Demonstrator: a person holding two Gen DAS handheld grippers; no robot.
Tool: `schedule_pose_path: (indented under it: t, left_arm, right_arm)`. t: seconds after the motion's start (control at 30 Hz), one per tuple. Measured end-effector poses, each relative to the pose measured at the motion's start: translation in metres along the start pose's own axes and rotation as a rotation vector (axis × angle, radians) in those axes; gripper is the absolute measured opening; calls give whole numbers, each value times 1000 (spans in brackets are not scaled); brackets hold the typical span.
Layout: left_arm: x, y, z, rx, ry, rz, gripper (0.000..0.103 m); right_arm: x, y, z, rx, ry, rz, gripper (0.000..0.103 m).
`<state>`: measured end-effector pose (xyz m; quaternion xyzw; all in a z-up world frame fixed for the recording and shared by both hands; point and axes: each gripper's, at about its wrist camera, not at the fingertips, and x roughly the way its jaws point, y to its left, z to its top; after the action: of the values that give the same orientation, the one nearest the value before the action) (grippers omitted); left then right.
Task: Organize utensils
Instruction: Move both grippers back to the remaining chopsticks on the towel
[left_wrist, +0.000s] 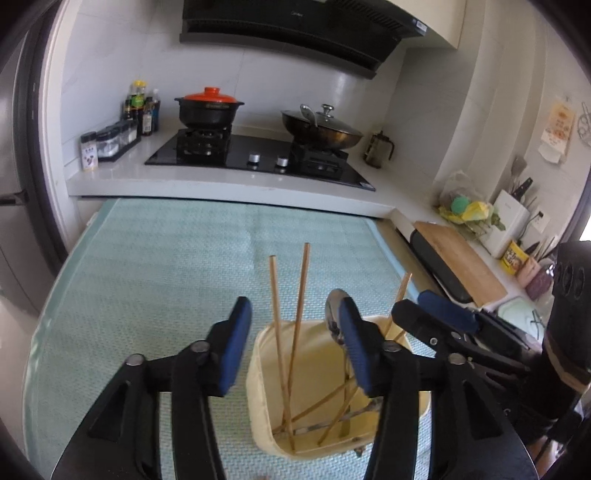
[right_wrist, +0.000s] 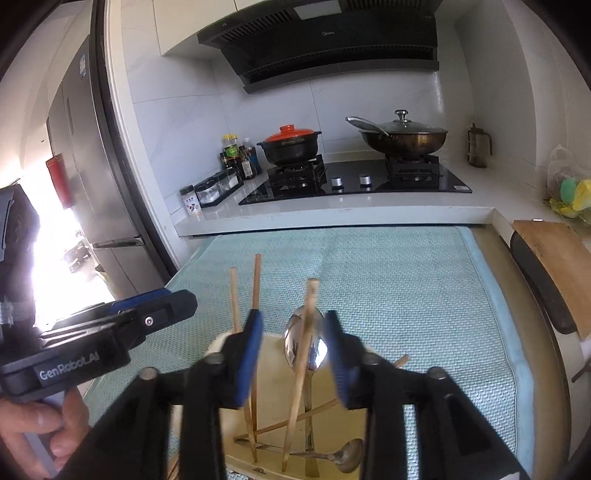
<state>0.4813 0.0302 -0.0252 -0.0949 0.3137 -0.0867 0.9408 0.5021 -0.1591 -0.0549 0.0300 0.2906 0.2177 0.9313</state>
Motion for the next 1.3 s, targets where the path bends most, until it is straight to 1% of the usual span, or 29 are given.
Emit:
schedule_pose_path:
  t: [0.07,0.13,0.2,0.3,0.37,0.47,0.57,0.67,0.77,0.83,0.9,1.0,1.1,1.17,1.3]
  left_arm:
    - [-23,0,-5,31,-12,1,68]
    - [-46,1,-15,62,-2,-2,73]
    - [-72,5,-33,102,17,3,82]
    - [-106,12,-70,170,56,24,87]
    - [-127,20,-99,191,86,43,88]
    - [-154,33,-145,181,113,72,90]
    - [-172,44,-188,133,119,112,91]
    - [-179,50,-220,62,145,120,91]
    - [-187,50,-231,23,154,112,91]
    - [-193,49,-229,21,133,101,91]
    - [-196,51,-226,18,110,108,93]
    - [-193,59,-226,-19,89,121,93]
    - [-182,68,-233,-66,106,109,93]
    - [-175,71,-237,-70,120,116,93]
    - [-167,78,-246,-84,138,136,93]
  right_arm:
    - [-20,8,1,-39,-34,-24,51]
    - [-43,15,-3,-66,-49,-39,51]
    - [-71,20,-12,-81,-67,-34,51]
    - [-111,27,-38,-115,-76,-45,51]
    - [-135,33,-62,-141,-70,-66,51]
    - [-168,45,-107,-170,-76,-107,51]
    - [-188,59,-159,-172,-72,-141,51]
    - [-190,69,-204,-134,-26,-148,51]
    - [-192,74,-234,-112,9,-134,51]
    - [-190,78,-244,-119,36,-122,51]
    - [-189,83,-246,-139,46,-123,51]
    - [-191,89,-241,-152,23,-128,51]
    - [-192,94,-235,-150,-9,-135,51]
    - [-190,98,-236,-149,-12,-134,51]
    - [-177,102,-244,-162,28,-125,51]
